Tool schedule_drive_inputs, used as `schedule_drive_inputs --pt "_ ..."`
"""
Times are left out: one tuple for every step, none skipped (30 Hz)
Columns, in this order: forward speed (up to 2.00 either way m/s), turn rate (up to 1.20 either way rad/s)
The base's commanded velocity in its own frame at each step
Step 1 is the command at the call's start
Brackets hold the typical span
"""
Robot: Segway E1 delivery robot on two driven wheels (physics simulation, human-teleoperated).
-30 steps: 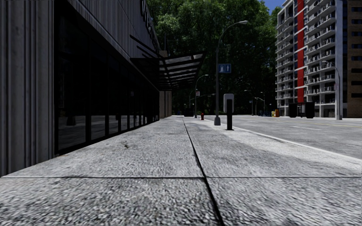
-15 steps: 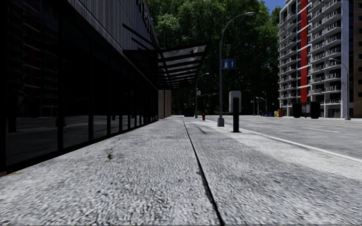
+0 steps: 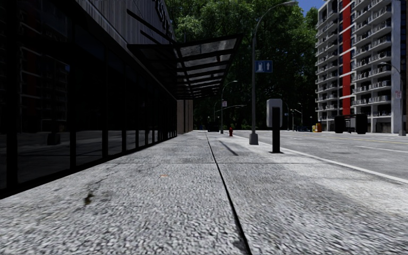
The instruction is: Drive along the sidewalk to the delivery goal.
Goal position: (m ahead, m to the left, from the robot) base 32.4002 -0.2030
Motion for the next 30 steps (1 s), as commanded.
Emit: schedule_drive_inputs --pt "2.00 0.00" --pt "2.00 0.00" --pt "2.00 0.00" --pt "2.00 0.00" --pt "2.00 0.00" --pt "2.00 0.00" --pt "2.00 0.00" --pt "2.00 0.00" --pt "2.00 0.00" --pt "2.00 0.00" --pt "2.00 0.00" --pt "2.00 0.00" --pt "2.00 0.00" --pt "2.00 0.00" --pt "2.00 0.00" --pt "2.00 0.00" --pt "2.00 0.00" --pt "2.00 0.00" --pt "2.00 0.00" --pt "2.00 0.00" --pt "2.00 0.00" --pt "2.00 0.00" --pt "2.00 0.00" --pt "2.00 0.00" --pt "2.00 0.00" --pt "2.00 0.00" --pt "2.00 0.00" --pt "2.00 0.00" --pt "2.00 0.00" --pt "2.00 0.00"
